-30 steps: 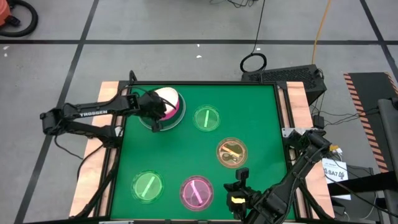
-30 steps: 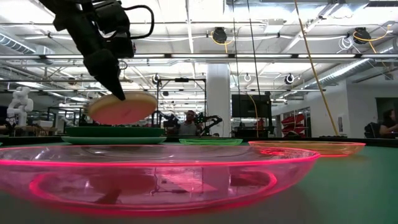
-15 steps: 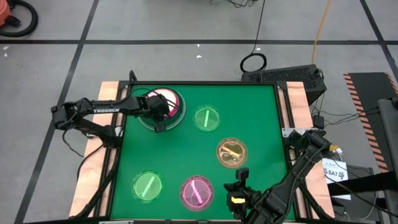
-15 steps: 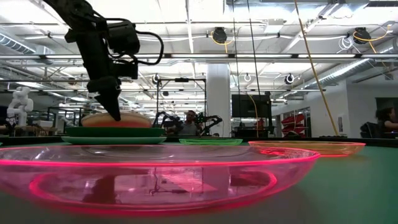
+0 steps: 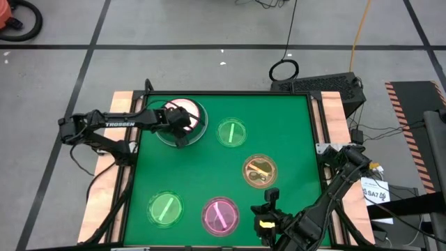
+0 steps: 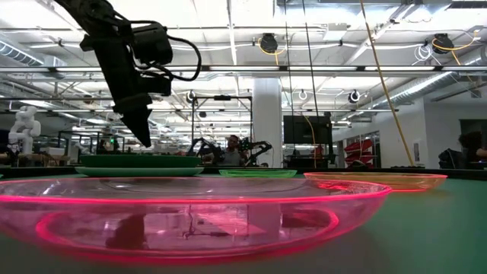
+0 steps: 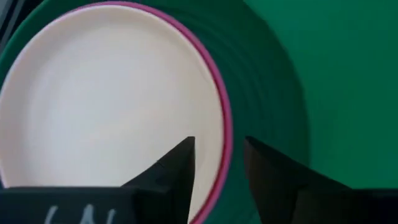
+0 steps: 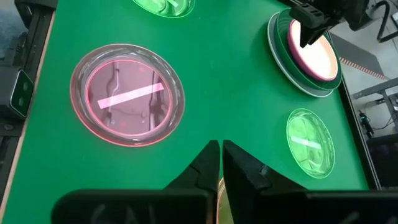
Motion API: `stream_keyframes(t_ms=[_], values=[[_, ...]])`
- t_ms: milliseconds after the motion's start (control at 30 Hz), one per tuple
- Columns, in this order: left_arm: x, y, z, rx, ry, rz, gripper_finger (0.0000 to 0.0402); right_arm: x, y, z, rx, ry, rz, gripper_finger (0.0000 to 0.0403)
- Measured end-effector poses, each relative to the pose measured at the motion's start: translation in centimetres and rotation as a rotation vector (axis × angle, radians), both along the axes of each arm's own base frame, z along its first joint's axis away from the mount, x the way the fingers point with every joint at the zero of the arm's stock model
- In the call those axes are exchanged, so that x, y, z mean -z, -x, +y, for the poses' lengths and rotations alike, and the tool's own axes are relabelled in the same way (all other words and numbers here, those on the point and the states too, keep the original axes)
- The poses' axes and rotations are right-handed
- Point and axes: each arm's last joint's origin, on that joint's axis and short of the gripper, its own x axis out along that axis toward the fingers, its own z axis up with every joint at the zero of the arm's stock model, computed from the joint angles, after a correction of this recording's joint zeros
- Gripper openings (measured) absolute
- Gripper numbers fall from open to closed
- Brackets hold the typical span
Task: Stack plastic plates
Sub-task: Stack the orange transparent plate on the white plate
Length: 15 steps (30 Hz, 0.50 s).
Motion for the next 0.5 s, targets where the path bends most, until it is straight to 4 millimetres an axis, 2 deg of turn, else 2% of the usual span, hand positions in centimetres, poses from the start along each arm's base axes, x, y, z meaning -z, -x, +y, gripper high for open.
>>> stream_keyframes(t_ms=[200,400,500], values=[[0.0,-0.8,-2.4,0.007,0.031,-0.029,0.0145,0.0,0.0,0.0,0.03,-0.029,-0.017,0.0013],[-0.1,-1.5,-6.3,0.013,-0.048,-0.05,0.0145,0.2,0.1,0.1,0.083,-0.124,-0.008,0.0013],[-0.3,-1.8,-8.3,0.015,-0.092,-0.094,0.0145,1.1,0.2,0.1,0.104,-0.157,0.02,0.0013]])
